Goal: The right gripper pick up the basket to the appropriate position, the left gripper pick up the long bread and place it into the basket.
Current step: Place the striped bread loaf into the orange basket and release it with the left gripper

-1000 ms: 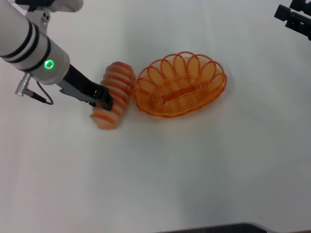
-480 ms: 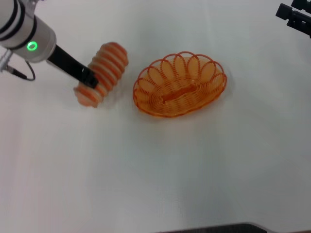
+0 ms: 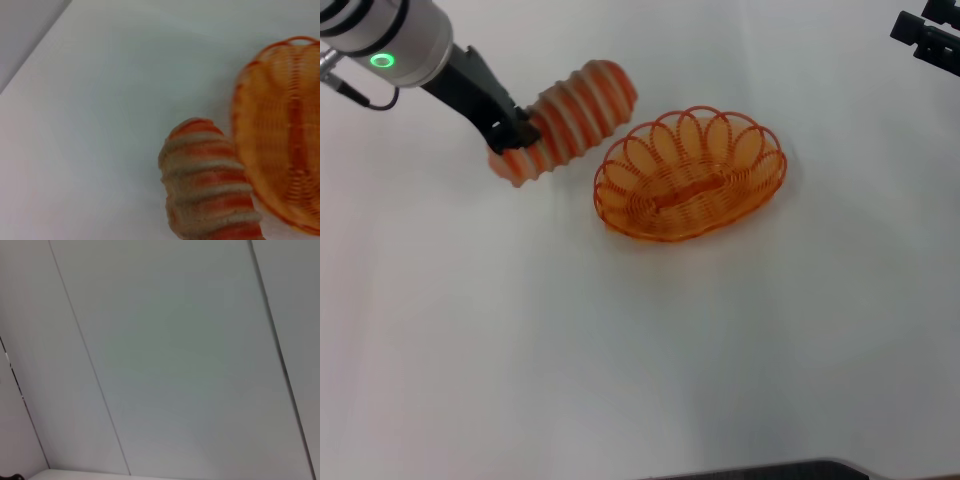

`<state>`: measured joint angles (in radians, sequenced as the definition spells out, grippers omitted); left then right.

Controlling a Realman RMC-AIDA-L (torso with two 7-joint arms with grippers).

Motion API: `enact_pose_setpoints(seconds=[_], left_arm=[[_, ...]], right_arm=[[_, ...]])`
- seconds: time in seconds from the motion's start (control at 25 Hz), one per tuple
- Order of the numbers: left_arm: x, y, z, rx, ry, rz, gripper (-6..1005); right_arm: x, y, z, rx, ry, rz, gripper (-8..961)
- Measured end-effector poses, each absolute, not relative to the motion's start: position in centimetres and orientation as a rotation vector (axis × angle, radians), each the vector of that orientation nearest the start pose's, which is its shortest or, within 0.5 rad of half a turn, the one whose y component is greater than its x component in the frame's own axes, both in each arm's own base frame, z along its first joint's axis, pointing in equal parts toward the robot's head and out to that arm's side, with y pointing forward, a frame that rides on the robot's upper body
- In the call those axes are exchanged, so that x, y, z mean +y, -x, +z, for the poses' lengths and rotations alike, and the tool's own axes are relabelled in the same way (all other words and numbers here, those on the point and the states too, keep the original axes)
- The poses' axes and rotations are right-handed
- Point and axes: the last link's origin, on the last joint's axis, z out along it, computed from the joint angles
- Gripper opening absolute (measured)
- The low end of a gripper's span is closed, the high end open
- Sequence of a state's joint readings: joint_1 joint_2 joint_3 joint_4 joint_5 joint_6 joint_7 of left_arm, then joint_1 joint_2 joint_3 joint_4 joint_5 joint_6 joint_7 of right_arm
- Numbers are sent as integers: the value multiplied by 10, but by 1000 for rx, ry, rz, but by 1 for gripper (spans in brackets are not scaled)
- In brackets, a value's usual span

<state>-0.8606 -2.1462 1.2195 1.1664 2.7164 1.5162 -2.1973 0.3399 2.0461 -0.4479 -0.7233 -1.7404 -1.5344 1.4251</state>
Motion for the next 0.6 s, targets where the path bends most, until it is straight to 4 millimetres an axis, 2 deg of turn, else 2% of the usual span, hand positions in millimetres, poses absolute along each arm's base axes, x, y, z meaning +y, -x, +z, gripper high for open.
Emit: enact_pose_setpoints(seconds=[0.24, 0.6], left_arm=[[393, 111, -21, -232, 2809, 524, 135], [376, 80, -48, -21, 2913, 533, 112]], right_arm=[[307, -325, 86, 793, 2149, 934, 735], [306, -325, 85, 795, 2154, 929, 734]])
